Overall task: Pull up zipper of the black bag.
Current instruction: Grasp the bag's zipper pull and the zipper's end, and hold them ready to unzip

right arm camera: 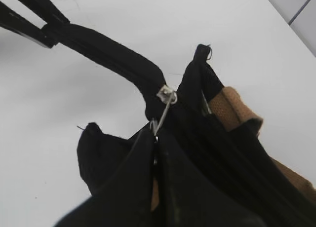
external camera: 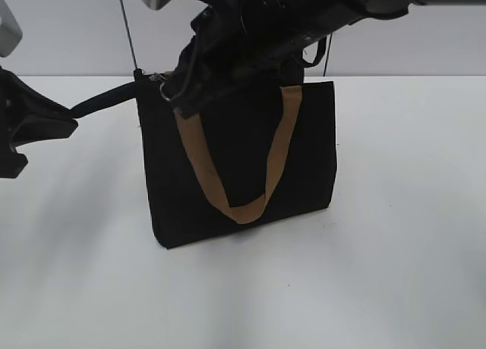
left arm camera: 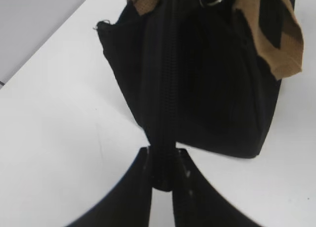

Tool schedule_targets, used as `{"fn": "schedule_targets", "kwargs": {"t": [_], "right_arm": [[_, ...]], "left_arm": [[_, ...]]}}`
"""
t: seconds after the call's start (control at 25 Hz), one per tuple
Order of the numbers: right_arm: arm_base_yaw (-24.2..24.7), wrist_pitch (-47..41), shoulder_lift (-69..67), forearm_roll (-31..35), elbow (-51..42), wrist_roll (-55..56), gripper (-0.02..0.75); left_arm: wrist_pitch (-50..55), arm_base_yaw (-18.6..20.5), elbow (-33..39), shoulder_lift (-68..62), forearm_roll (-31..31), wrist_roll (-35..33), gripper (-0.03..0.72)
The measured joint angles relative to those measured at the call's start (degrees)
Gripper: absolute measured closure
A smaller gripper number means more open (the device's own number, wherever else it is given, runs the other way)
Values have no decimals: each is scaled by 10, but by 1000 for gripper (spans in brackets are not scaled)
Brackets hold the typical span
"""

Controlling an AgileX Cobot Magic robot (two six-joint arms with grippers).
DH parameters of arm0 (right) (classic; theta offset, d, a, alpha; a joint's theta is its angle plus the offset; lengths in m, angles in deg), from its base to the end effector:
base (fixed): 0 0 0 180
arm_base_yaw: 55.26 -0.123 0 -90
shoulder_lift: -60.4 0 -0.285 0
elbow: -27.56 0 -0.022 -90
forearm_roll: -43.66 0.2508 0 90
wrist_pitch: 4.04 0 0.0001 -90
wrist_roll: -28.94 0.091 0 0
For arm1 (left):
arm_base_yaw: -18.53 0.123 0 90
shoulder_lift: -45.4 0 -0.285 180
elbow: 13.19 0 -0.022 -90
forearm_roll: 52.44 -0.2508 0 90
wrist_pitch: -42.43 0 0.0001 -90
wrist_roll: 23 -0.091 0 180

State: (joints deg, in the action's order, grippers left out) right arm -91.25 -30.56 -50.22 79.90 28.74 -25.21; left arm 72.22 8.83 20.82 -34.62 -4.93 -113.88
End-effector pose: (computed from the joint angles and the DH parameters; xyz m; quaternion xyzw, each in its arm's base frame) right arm 0.3176 0.2604 0.2690 -0.4783 0.7680 0.1739 0.3887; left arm 0.2391 -0.0748 0.2616 0.4967 0.7637 -0.0420 0.4102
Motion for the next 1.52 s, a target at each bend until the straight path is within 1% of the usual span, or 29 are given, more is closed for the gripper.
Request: {"fn": "schedule_targets", "kwargs": {"t": [0.2,0.36,0.64,0.76,0.88,1.0,1.4,1.52], "right_arm": [[1,0,0,-7,0,-10,739],[1,0,0,-39,0,-11,739],[1,0,0,-96,0,-12,739],[11,-3,0,-107,0,-6,739],[32,-11,3,-110,0,15,739],[64,-22,12,-113,0,29,739],[175,-72,26,-114,0,34,739],[200,-79,26,-114,0,35,739]], "left_arm": [[0,0,0,0,-63,53,614],[0,0,0,0,-106,103,614],[-2,0,0,0,-114,123,615],[-2,0,0,0,-114,123,615],[-2,0,0,0,-114,123,615],[-3,0,0,0,-114,123,615],[-3,0,0,0,-115,123,615],[-3,0,0,0,-115,123,617]]}}
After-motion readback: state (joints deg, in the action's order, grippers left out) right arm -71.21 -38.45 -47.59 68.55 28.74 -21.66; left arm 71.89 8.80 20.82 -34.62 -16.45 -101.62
